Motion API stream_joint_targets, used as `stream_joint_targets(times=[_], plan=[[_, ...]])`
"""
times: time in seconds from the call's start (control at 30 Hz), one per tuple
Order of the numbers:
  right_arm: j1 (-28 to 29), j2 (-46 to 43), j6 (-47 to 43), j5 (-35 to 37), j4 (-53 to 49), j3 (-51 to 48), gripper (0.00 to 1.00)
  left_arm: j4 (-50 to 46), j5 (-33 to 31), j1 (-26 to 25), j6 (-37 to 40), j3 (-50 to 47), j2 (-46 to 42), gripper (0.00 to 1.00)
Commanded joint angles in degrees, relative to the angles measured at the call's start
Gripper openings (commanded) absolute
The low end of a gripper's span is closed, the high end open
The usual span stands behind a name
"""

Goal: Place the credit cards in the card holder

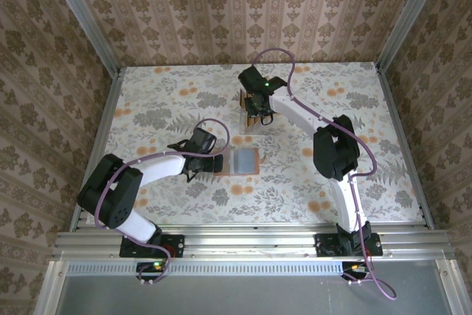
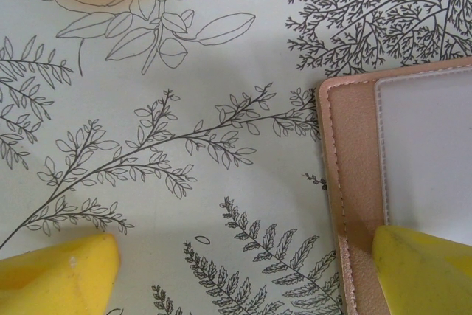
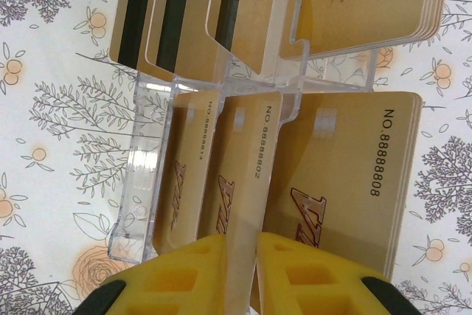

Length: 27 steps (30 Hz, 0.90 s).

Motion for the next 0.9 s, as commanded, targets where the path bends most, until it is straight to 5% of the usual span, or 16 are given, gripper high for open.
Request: stream_joint_targets(times=[0.0, 0.87], plan=[[0.05, 0.23, 1.4, -3.15, 1.04, 0.14, 0.2, 1.6, 1.07, 0.59, 1.09, -0.38, 1.87, 0.9], [-1.6, 0.32, 3.45, -4.73, 1.4, 0.08, 0.13, 2.3, 1.84, 0.94, 1.3, -0.47, 2.4, 0.9]])
